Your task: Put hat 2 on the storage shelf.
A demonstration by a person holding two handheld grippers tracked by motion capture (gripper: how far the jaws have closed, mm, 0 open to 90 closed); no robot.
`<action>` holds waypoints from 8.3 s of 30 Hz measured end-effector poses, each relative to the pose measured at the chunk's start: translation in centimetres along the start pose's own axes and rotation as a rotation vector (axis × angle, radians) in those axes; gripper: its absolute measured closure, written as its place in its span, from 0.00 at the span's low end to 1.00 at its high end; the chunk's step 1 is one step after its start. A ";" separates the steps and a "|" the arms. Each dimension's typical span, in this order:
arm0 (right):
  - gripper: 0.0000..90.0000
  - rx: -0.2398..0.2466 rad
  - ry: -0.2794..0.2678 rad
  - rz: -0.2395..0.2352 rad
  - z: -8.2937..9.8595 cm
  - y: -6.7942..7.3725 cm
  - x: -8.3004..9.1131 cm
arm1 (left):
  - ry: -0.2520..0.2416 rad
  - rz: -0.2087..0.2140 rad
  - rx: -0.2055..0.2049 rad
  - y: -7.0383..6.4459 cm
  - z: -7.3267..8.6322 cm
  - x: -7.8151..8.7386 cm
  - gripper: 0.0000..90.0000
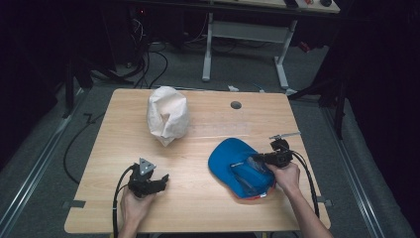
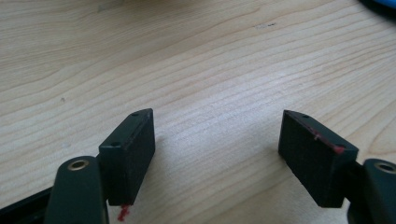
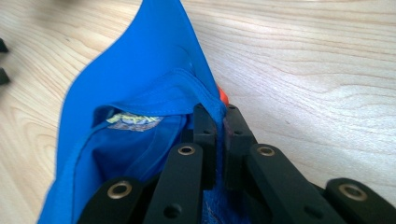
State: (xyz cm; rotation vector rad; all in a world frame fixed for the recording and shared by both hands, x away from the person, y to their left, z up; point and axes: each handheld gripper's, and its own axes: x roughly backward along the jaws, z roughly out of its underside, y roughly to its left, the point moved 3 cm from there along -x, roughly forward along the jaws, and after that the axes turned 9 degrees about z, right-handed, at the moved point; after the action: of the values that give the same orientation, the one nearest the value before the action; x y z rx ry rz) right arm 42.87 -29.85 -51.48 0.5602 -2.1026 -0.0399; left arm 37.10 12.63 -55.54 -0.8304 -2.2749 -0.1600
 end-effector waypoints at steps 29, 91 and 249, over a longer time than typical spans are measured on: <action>0.97 -0.050 -0.063 -0.088 -1.8 1.2 1.5 | -0.014 0.105 -0.277 -8.0 -5.6 -2.7 0.17; 0.96 -0.028 0.027 -0.123 -3.7 4.3 0.3 | -0.148 -0.019 -0.340 -11.1 -7.8 -3.3 0.14; 0.36 0.174 -0.194 0.341 4.7 2.2 -2.0 | -0.286 0.164 0.075 -1.4 -17.1 -6.2 0.72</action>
State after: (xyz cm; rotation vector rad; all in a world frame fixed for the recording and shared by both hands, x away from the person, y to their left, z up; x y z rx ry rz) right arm 39.19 -27.97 -55.18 0.3007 -2.3802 0.2963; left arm 49.48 2.58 -46.67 -1.0513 -2.4438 0.1256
